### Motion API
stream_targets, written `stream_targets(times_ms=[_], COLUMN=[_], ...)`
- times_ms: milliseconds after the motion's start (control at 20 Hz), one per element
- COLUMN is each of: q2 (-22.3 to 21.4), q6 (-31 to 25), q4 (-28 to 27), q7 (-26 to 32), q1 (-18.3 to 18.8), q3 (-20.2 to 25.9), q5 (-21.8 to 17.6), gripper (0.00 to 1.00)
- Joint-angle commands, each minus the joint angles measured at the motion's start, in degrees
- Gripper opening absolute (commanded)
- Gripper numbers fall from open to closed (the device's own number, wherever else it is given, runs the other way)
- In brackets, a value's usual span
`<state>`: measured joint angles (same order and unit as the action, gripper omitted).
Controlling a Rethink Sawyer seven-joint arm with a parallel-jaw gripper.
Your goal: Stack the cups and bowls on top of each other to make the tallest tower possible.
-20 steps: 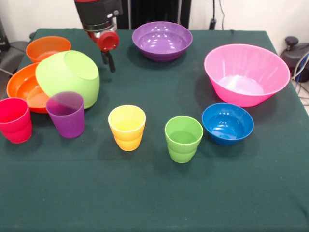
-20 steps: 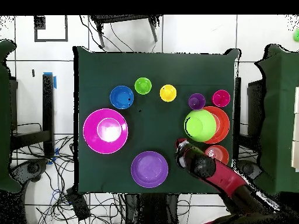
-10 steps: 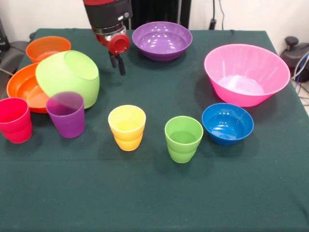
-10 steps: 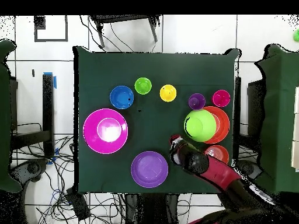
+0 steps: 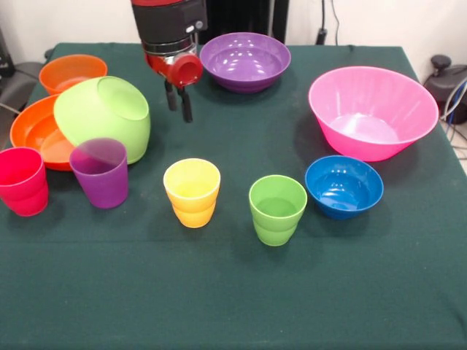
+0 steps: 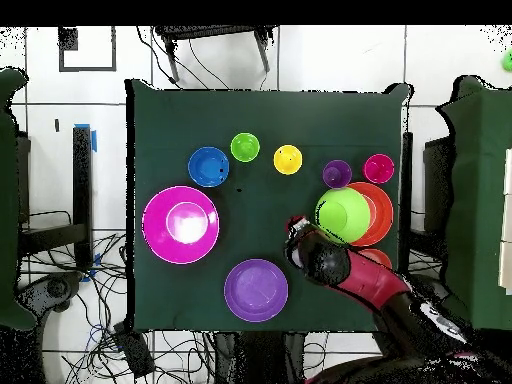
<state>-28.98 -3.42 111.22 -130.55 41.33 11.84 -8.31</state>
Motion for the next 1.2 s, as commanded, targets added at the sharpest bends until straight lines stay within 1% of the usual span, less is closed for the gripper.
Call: stream_targets(times_ms=[50,200,400,600,900,1050,1200], q2=[0.70,1.31,2.00,2.00,1.61,0.73,-1.50], q6=[-5.35,-4.84,-4.98,-4.82,-6.13,-7.46,-9.24], q4=[-7.31,-8.12,-8.69,-8.02,-7.84,-7.38,-6.39], q7=[-3.68,-3.64,-3.75,-4.43,-4.05,-3.80,-3.93], q1=[-3.34,-3.68,-3.78,-4.10,-3.35,-3.00,-3.37], q3=[0.46,-1.10,-2.10,-2.80,-2.28,-1.89,-2.30], q5=[2.66,2.23,2.10,2.22,2.43,2.71,3.23], gripper=[1.00,1.00,1.00,1.00,1.00,1.00,1.00])
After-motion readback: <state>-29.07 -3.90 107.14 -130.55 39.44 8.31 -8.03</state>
